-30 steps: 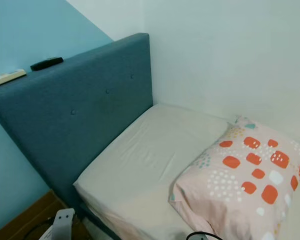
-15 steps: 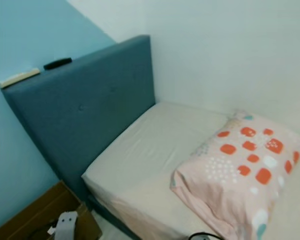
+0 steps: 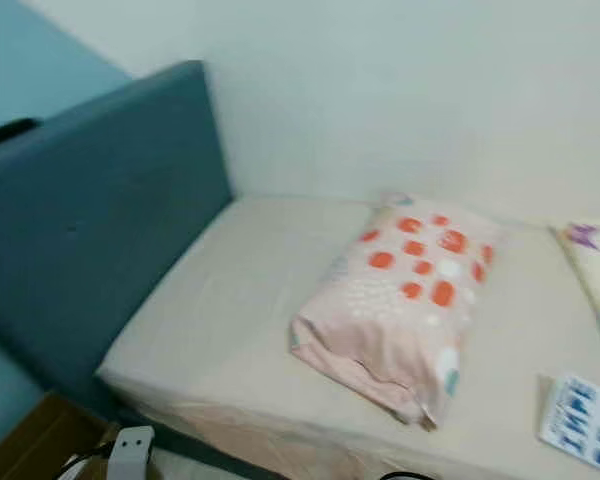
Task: Clean up the room
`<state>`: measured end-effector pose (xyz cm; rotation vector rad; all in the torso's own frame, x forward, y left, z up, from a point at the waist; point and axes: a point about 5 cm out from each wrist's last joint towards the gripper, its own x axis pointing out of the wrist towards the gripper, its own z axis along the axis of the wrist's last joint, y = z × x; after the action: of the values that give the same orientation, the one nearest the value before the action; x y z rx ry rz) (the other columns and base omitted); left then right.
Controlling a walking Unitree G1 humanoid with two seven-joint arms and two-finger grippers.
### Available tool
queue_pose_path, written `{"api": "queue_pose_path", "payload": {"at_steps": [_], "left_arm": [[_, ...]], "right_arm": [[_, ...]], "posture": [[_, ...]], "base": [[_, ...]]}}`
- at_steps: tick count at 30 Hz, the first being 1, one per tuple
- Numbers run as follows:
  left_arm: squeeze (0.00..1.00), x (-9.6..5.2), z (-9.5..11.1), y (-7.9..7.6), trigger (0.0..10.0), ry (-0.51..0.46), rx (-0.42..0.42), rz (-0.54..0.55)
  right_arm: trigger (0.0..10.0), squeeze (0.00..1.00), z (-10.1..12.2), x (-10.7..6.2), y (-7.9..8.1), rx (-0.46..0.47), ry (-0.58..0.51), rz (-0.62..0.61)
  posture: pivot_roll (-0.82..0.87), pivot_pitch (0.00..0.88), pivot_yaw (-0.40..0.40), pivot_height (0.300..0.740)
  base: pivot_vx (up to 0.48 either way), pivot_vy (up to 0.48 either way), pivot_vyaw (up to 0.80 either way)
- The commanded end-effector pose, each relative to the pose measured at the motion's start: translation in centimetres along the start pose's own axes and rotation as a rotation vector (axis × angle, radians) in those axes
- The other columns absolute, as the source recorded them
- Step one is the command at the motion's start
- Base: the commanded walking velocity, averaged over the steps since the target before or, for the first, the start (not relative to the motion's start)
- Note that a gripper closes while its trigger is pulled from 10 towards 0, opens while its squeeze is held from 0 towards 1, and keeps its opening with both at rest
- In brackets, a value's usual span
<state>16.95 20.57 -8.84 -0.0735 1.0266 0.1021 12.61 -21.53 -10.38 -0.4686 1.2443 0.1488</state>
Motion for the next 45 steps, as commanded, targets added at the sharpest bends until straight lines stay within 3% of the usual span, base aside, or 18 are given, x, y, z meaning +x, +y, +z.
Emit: {"api": "queue_pose_path", "payload": {"at_steps": [1,19,36,41,42,43,44,45], "left_arm": [[0.00,0.0,0.2,0.1,10.0,-0.008,0.025,-0.001],[0.00,0.1,1.0,-0.2,10.0,-0.031,0.015,0.003],[0.00,0.1,1.4,0.6,10.0,-0.045,-0.012,0.052],[0.00,0.1,1.5,0.7,10.0,-0.047,-0.011,0.062],[0.00,0.1,1.5,0.7,10.0,-0.046,-0.009,0.063],[0.00,0.1,1.5,0.7,10.0,-0.046,-0.009,0.063],[0.00,0.1,1.4,0.7,10.0,-0.043,-0.005,0.063],[0.00,0.1,1.3,0.6,10.0,-0.041,-0.004,0.063]], "right_arm": [[10.0,0.00,0.2,0.0,0.2,0.005,-0.003,0.004],[10.0,0.00,0.4,0.0,0.3,0.006,-0.007,-0.003],[10.0,0.00,0.5,0.0,0.6,0.005,-0.012,0.000],[10.0,0.00,1.3,0.0,1.0,0.054,-0.048,0.042],[10.0,0.00,2.4,0.0,1.7,-0.010,-0.086,0.084],[10.0,0.00,2.4,0.0,1.7,-0.010,-0.086,0.084],[10.0,0.00,4.7,-0.2,3.6,-0.171,-0.166,0.176],[10.0,0.00,5.6,-0.4,4.6,-0.221,-0.203,0.218]], "posture": [[-0.10,0.000,0.034,0.710],[-0.10,0.000,0.033,0.710],[-0.10,0.000,0.035,0.710],[-0.10,0.000,0.031,0.710],[-0.10,0.000,0.032,0.710],[-0.10,0.000,0.032,0.710],[-0.10,0.000,0.031,0.710],[-0.10,0.000,0.029,0.710]], "base": [[0.000,0.000,-0.74],[0.000,0.000,-0.75],[0.000,0.000,-0.74],[0.000,0.000,0.00],[0.000,0.000,0.00],[0.000,0.000,0.00],[0.000,0.000,0.00],[0.000,0.000,0.00]]}}
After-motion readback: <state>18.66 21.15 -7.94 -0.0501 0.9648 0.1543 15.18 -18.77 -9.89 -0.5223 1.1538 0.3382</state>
